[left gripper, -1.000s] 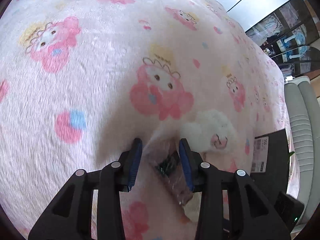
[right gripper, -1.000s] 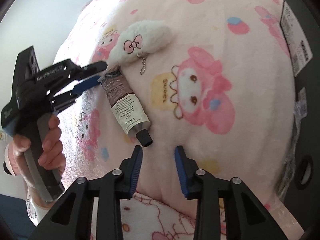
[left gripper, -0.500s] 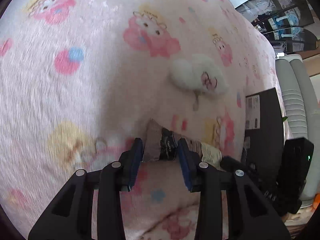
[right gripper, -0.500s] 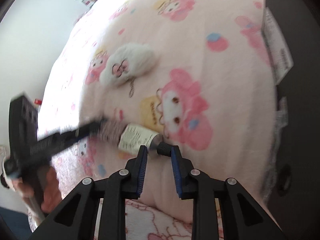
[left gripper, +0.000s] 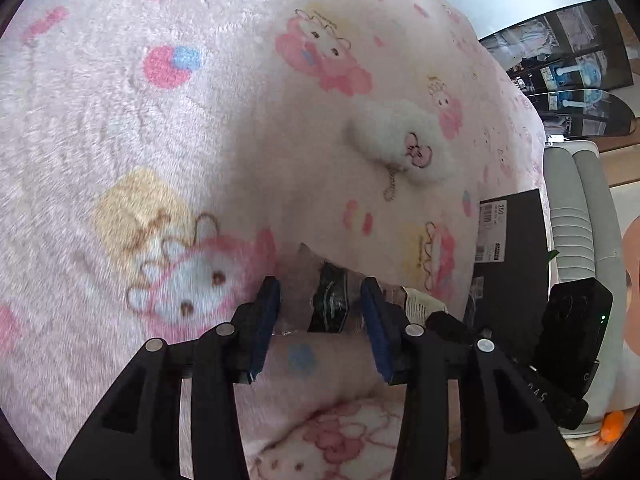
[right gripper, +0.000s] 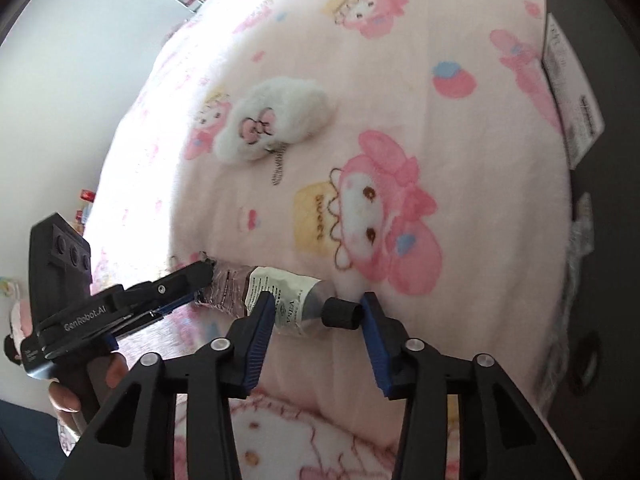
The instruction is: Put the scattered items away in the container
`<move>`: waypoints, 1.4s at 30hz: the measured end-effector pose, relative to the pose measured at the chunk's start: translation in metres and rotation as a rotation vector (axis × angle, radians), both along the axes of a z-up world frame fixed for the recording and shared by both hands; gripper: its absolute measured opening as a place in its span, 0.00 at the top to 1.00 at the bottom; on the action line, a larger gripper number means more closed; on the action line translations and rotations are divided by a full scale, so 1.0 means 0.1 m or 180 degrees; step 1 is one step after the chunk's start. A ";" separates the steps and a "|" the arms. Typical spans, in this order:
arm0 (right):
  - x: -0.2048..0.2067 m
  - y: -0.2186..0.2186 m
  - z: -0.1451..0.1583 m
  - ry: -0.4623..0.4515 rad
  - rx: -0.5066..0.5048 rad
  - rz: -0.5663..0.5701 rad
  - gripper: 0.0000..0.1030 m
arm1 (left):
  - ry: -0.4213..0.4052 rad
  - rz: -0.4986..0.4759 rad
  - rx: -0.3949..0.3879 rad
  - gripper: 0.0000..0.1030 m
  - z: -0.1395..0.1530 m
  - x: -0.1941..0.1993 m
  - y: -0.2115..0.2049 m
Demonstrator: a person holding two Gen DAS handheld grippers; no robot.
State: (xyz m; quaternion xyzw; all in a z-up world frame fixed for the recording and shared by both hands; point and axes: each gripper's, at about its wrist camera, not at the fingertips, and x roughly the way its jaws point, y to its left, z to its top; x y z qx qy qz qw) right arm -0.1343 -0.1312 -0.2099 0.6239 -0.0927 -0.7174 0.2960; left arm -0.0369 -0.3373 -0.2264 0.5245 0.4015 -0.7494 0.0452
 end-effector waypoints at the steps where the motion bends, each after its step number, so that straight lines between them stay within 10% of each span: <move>1: 0.02 0.04 0.05 0.0000 -0.0052 -0.0015 0.64 | 0.0038 -0.0017 -0.0018 0.60 0.07 0.03 0.05; 24: 0.48 2.12 1.59 0.0994 -0.0304 -0.0498 0.65 | 0.0875 -0.0716 -0.0231 0.60 1.55 -0.19 1.81; 31: 0.30 3.01 1.76 0.1139 -0.0070 -0.0736 0.65 | 0.0864 -0.1150 -0.0058 0.58 1.49 -0.75 2.52; 42: -0.22 3.51 1.13 0.0962 0.0229 -0.0845 0.65 | 0.0413 -0.1485 -0.0283 0.58 0.94 -1.31 3.13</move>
